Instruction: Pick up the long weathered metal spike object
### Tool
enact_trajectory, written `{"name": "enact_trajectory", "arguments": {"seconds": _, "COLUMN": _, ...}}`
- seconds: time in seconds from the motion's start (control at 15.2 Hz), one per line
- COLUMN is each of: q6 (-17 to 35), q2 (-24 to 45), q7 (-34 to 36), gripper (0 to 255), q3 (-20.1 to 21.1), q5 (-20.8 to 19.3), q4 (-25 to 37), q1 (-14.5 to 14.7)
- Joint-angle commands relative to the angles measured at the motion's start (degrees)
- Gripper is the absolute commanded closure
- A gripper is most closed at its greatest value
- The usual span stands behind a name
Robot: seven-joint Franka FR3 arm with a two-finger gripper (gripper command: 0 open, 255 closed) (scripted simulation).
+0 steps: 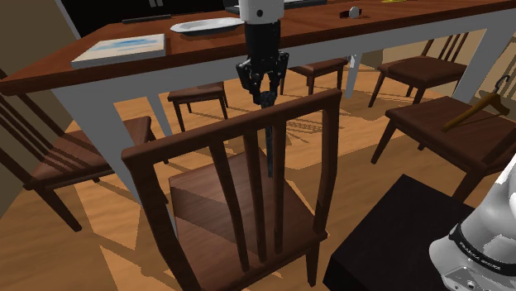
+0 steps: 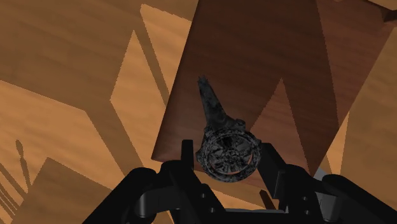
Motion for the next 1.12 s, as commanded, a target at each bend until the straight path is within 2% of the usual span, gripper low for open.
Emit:
{"name": "enact_trajectory", "arguments": {"seconds": 0.0, "q6": -0.8, "q2": 0.0, "q7": 0.0, "gripper": 255, "q3": 0.0, "q5": 0.0, "q4": 0.7, "q1": 0.0}}
{"name": "enact_trajectory", "arguments": {"seconds": 0.92, "q6": -13.5, "q2": 4.9, "q7": 1.2, "gripper": 255, "q3": 0.6, "q5": -1.8, "q4": 18.0, "q1": 1.1}}
{"name": "enact_trajectory", "arguments": {"seconds": 1.06, "q6": -13.6, "q2": 5.0, "q7": 1.2, "gripper": 255, "q3": 0.6, "q5": -1.8, "q4": 18.2, "q1": 1.2}}
